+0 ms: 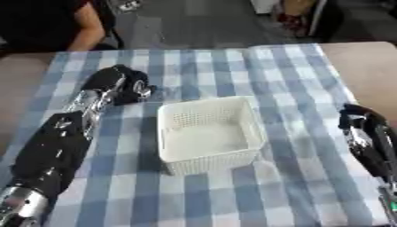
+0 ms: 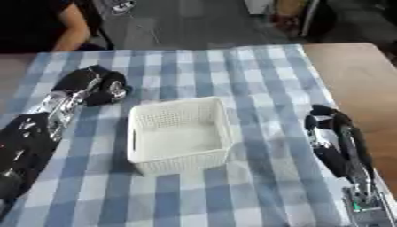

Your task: Pick up objects on the table and place them in the box.

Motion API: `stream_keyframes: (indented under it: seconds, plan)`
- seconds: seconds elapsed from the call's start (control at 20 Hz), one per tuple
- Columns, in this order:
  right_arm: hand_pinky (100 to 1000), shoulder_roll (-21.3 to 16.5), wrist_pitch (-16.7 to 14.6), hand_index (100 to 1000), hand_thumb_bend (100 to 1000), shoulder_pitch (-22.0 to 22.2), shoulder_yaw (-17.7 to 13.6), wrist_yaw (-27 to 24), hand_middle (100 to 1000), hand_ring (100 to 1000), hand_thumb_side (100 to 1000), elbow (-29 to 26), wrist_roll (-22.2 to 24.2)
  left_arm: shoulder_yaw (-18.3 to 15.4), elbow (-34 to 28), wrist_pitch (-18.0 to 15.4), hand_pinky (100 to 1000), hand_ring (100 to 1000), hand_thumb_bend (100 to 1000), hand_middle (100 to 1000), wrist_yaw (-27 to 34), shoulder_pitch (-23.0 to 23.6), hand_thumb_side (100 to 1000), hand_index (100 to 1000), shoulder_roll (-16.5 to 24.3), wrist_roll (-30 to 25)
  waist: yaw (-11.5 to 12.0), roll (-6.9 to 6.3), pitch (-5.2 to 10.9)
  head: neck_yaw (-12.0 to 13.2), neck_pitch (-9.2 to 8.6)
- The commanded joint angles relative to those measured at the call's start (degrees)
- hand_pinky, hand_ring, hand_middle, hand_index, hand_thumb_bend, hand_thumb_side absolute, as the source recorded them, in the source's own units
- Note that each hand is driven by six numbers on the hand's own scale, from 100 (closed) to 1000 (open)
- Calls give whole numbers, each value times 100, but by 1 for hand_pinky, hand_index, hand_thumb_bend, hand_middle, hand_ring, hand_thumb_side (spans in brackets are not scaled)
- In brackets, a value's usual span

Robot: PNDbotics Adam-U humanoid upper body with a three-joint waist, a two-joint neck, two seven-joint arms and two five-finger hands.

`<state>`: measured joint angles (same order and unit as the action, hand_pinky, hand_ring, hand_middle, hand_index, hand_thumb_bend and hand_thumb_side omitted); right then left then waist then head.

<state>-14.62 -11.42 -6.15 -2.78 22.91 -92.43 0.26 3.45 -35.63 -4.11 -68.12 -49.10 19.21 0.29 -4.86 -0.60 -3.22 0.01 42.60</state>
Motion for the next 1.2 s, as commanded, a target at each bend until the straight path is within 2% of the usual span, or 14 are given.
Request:
stream_keyframes:
  seconds: [0.05,0.1,0.15,0.2,0.25,0.4,0.45,0.5,0.65,0.7,0.75,0.8,0.9,1.2]
  plan:
    - [718,-79,-12,831,286,-38,-28,8,707,593,764,-82,-1,-7,-106,-3,892,864,943,847,-57,-173,930,879,172,-93,0,-1,84,7,15]
    - [718,-79,-12,831,286,-38,-29,9,707,593,764,-82,-2,-7,-112,0,892,864,943,847,-59,-172,930,879,173,-106,0,-1,84,7,15]
    - [717,-79,-11,831,284,-37,-30,10,707,593,764,-82,-3,-18,-123,32,864,791,274,782,-55,-172,816,819,182,-96,3,-2,86,6,14]
    - [717,-80,-11,831,284,-36,-31,10,707,593,763,-81,-4,-30,-142,114,854,766,119,762,-36,-167,777,800,187,-27,4,-2,86,6,13]
    - [717,-80,-11,831,285,-35,-32,11,707,593,764,-81,-4,-25,-149,177,844,740,100,741,-17,-161,767,782,186,34,4,-2,87,6,13]
    - [717,-79,-11,830,283,-35,-33,10,707,592,763,-80,-5,-31,-149,327,760,613,100,644,90,-142,634,694,176,241,1,-1,86,9,16]
    - [717,-79,-11,830,283,-35,-33,10,707,592,763,-80,-4,-34,-145,351,752,607,100,637,146,-134,628,689,172,324,0,0,85,11,14]
    - [717,-78,-11,831,282,-35,-33,9,707,592,763,-79,-4,-40,-146,366,665,519,100,571,207,-129,573,633,168,416,-1,0,84,13,13]
    - [717,-76,-11,831,282,-36,-33,8,706,592,763,-78,-2,-52,-130,360,573,443,100,482,435,-111,561,553,158,712,-3,1,82,16,8]
    - [717,-76,-11,831,281,-36,-35,8,706,592,763,-78,-3,-61,-137,345,524,382,100,416,523,-109,558,471,155,827,-3,2,81,17,6]
    - [717,-76,-11,831,281,-37,-35,8,706,592,763,-78,-4,-60,-137,327,519,374,100,410,606,-104,559,463,154,935,-3,2,81,19,4]
    - [717,-75,-11,830,285,-37,-34,7,706,592,759,-77,-3,-57,-138,309,492,333,100,362,680,-102,561,439,153,1033,-3,3,80,21,5]
    - [717,-76,-12,831,280,-37,-33,6,706,592,763,-77,-2,-41,-126,276,481,310,100,331,796,-95,569,367,149,1168,-3,4,80,22,7]
    - [717,-75,-11,831,279,-38,-34,6,706,592,763,-78,-1,-4,-80,235,487,311,100,329,901,-91,572,365,142,1236,-2,6,82,26,6]
